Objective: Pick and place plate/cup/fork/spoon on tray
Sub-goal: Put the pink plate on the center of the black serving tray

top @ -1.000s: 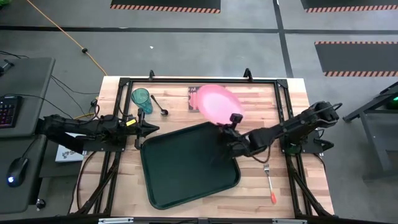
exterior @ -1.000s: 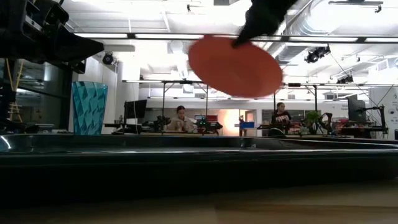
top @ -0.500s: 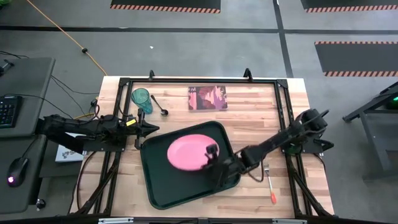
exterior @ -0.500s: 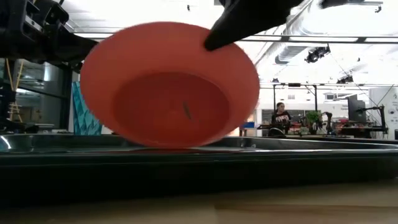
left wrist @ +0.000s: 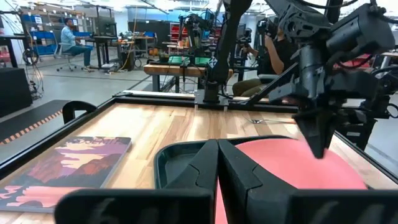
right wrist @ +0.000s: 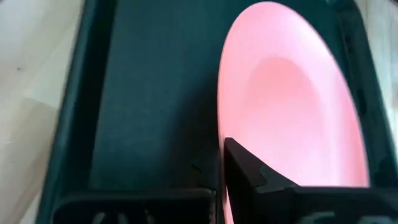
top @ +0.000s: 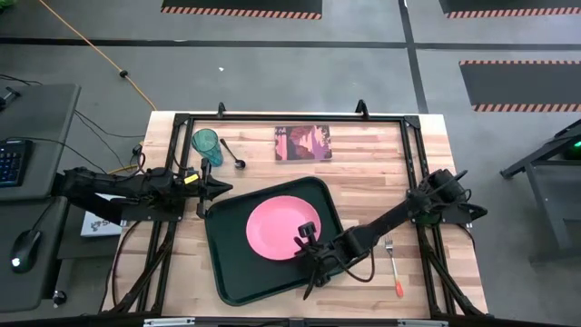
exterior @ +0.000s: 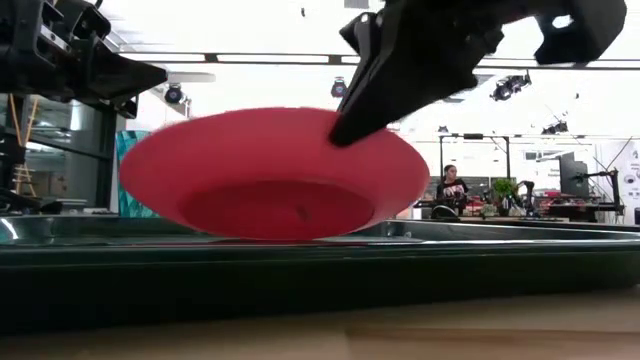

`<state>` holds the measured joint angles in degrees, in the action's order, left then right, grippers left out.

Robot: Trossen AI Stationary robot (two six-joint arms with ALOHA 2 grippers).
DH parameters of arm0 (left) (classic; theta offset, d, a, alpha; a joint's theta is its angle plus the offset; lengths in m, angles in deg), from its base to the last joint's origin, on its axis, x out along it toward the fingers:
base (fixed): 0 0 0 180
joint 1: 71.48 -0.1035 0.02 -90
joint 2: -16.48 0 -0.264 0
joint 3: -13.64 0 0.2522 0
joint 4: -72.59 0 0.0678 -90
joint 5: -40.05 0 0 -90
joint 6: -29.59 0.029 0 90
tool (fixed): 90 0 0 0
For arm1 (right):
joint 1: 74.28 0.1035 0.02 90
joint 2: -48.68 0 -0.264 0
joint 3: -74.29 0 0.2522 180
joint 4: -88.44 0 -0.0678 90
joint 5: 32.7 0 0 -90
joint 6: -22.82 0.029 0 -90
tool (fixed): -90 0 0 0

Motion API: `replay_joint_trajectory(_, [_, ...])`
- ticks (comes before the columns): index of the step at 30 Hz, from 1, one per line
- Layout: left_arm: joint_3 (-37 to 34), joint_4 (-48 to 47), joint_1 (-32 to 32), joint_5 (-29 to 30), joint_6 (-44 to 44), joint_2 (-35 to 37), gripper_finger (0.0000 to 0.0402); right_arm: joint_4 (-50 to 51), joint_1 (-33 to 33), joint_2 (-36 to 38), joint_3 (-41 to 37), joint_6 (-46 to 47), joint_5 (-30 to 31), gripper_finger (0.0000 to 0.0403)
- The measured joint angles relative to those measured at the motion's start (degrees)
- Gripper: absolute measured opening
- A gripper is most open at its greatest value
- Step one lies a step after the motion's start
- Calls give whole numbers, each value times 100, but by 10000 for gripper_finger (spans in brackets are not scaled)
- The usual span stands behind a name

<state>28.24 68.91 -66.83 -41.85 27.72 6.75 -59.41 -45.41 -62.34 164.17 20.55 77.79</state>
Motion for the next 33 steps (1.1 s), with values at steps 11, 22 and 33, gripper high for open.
replay_joint_trajectory(11, [-2,0,1,0,0,-1,0,-80,-218,-43,-7,508,-851,75])
replay_joint_trajectory(22, [-2,0,0,0,0,-1,0,-168,-347,94,-11,430,-849,140])
replay_joint_trajectory(33, [-2,0,1,0,0,-1,0,2714,-840,287,-13,1511,504,111])
